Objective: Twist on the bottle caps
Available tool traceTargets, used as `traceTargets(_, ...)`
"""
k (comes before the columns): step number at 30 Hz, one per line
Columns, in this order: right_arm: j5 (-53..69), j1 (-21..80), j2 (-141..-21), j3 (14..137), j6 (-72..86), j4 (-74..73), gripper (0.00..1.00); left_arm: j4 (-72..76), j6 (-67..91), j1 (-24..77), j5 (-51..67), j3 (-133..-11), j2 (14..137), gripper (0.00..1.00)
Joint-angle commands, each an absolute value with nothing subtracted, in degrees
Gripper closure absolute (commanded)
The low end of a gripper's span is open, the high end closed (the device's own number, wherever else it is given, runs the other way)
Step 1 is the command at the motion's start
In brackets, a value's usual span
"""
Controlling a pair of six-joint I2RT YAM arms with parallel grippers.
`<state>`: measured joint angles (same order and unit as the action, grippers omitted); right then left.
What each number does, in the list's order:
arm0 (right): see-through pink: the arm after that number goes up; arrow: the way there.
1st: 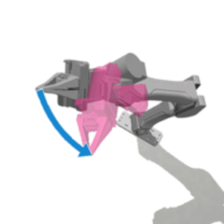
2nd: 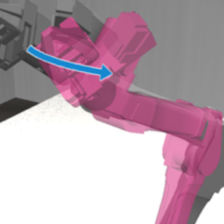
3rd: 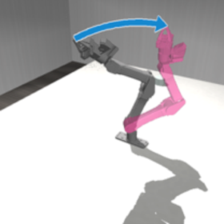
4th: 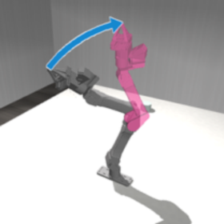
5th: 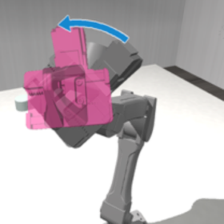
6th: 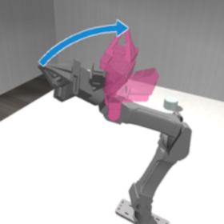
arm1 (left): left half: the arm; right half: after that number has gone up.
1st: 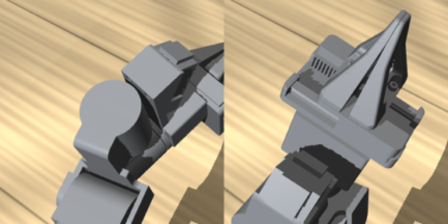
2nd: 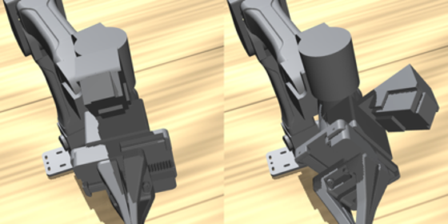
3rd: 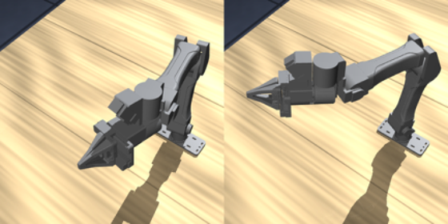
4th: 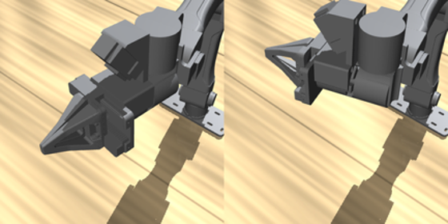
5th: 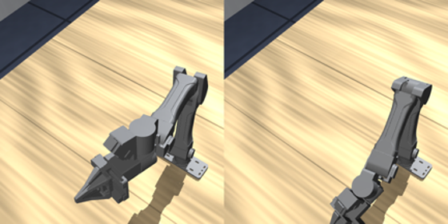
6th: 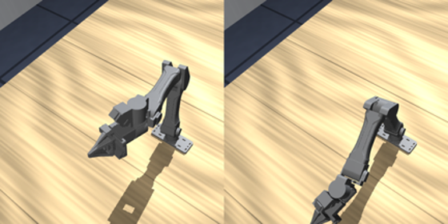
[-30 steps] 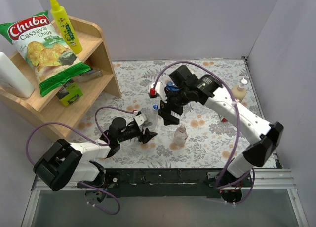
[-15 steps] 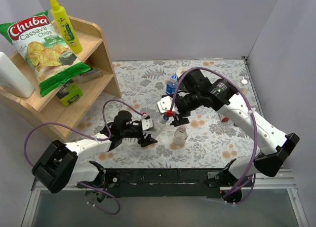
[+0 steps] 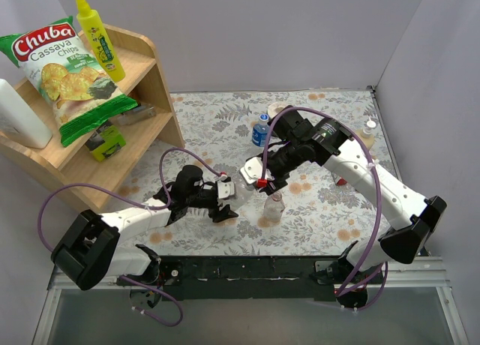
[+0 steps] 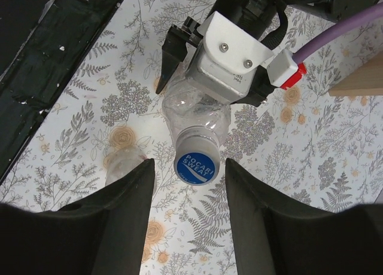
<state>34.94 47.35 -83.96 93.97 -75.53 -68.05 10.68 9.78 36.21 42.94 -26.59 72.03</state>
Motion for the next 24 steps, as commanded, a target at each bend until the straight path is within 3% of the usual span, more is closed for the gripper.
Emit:
traceTargets(1, 36.1, 47.3, -83.8, 95.1, -77.1, -68.4, 0.44, 10.4, 8.5, 35.9, 44.4, -29.0, 72.0, 1.00)
traceTargets(12, 34.0, 47.8, -83.2, 92.7, -76.5, -65.0, 0.54, 10.5, 6.6, 35.9, 44.8, -28.9, 72.0, 1.00)
traceTargets(19, 34.4, 47.9, -85.9, 94.6, -74.0, -67.3, 0.74, 16.2, 7.3, 35.9, 42.6, -26.6, 70.1, 1.00)
traceTargets(24, 36.6, 47.6, -88.9, 96.7, -69.5, -70.1, 0.79, 25.8, 9.6, 35.9, 37.8, -23.9, 68.2, 1.00)
